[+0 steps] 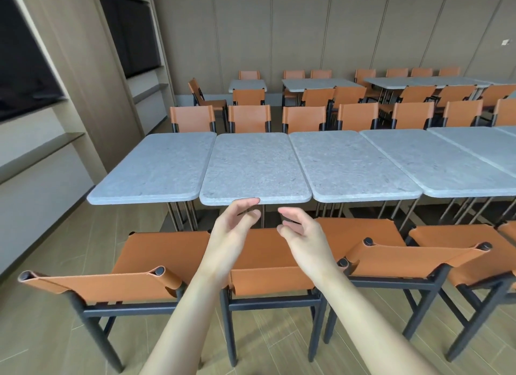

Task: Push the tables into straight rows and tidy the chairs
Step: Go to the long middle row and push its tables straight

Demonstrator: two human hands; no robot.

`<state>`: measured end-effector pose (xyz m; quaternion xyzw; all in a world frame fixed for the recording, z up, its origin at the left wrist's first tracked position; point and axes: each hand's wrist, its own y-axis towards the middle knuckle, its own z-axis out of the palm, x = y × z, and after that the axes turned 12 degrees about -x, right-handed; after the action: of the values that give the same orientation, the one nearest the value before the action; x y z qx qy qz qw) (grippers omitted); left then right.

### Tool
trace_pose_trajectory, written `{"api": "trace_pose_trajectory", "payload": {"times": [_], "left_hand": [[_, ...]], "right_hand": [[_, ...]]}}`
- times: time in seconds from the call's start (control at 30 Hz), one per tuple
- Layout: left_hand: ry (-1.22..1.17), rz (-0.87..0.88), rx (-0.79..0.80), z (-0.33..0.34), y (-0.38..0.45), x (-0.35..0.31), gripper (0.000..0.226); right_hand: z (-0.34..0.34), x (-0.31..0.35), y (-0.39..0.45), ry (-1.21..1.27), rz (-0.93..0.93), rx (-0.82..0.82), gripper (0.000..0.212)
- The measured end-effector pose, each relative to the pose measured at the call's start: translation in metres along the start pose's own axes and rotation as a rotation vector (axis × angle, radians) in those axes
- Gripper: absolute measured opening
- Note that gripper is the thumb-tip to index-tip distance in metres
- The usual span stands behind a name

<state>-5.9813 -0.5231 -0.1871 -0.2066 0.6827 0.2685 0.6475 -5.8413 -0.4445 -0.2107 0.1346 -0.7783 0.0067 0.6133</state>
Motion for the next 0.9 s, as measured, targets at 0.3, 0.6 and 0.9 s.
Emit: {"api": "trace_pose_trajectory", "payload": {"times": [0.3, 0.6, 0.9], "left_hand": [[-0.004, -0.003, -0.093, -0.045, 0.013, -0.003, 0.022], [0.041, -0.014, -0.088, -0.106, 0.048, 0.003, 0.02], [0.057, -0.023, -0.054, -0.185, 0.097, -0.002, 0.018]], "right_hand": [[0.04, 0.014, 0.009, 0.029, -0.011, 0.058, 0.033], [0.117, 0.034, 0.015, 0.044, -0.009, 0.113, 0.03], [0.202, 0.067, 0.011, 0.062, -0.003, 0.1, 0.03]]}}
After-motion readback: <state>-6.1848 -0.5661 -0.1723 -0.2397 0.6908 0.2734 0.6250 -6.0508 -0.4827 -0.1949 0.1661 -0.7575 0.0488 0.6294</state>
